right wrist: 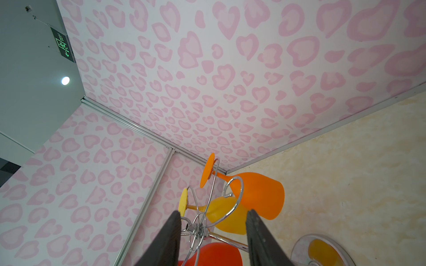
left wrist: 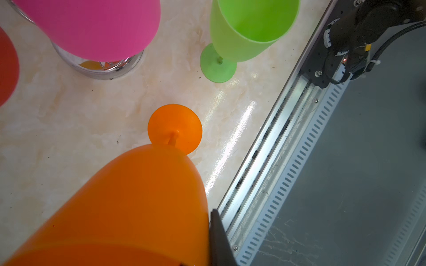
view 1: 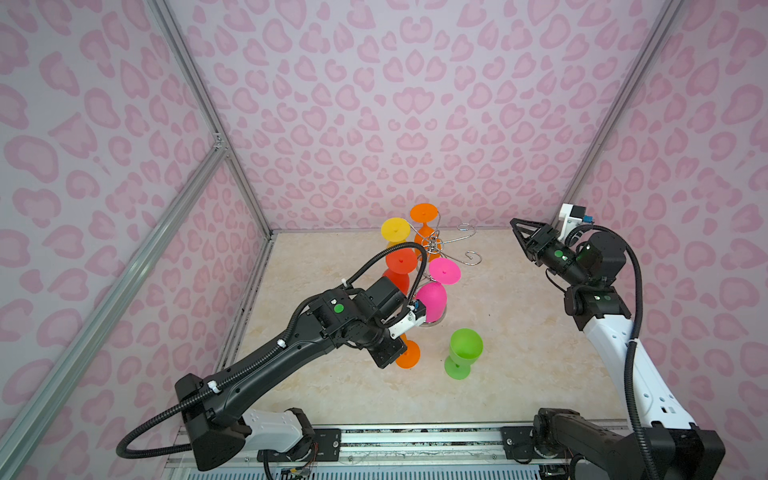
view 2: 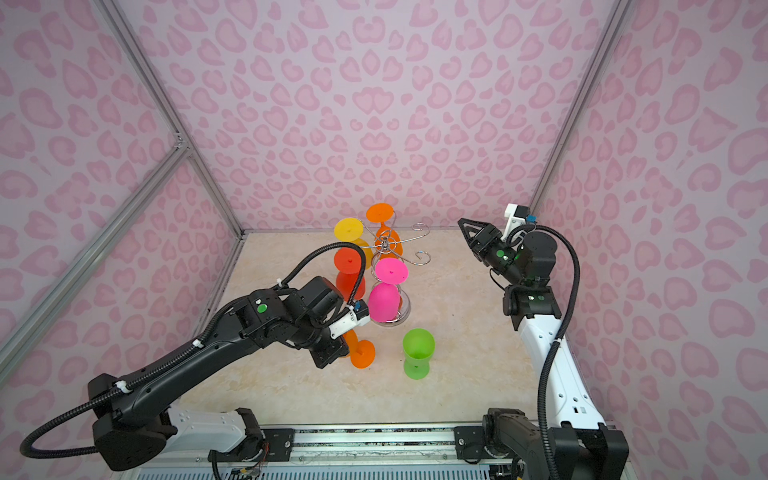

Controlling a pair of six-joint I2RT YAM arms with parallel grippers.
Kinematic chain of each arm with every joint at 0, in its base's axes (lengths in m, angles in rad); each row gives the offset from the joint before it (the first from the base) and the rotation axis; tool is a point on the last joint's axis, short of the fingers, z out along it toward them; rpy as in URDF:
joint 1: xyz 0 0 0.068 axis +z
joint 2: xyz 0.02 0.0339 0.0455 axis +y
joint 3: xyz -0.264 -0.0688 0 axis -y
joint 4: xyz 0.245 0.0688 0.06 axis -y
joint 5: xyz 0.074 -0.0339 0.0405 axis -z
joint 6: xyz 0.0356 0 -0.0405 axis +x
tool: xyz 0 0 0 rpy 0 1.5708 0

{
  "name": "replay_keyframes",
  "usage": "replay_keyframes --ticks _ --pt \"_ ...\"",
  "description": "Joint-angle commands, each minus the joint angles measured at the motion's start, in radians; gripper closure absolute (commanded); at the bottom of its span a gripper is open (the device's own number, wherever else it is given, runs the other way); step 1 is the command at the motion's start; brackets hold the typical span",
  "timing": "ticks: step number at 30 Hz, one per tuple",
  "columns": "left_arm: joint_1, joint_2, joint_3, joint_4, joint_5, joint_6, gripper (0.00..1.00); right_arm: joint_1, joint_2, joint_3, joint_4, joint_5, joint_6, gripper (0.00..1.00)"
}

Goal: Take the wine glass off the wine glass rack
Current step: 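Lower the orange glass toward the table beside the green glass with the left gripper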

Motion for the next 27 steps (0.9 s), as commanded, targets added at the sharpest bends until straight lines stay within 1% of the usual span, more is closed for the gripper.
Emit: replay_keyframes --ticks 1,11,22,27 --pt "-0.017 0.037 0.003 -0.027 -0.070 -0.016 0.99 0.000 0.004 -0.004 -0.013 0.005 -0.028 0.53" --pt "-0.047 0.121 -0.010 -0.035 -0.115 -0.062 0.99 -0.005 0.001 -0.025 -0.027 0.006 -0.037 0.54" --pt "-0.071 0.126 -0.030 -0.026 -0.120 -0.079 0.97 -0.012 -0.009 -0.039 -0.031 0.005 -0.038 0.54" --pt "-0.078 0.091 -0.044 -0.021 -0.132 -0.095 0.98 -0.017 -0.019 -0.046 -0.036 0.005 -0.041 0.53"
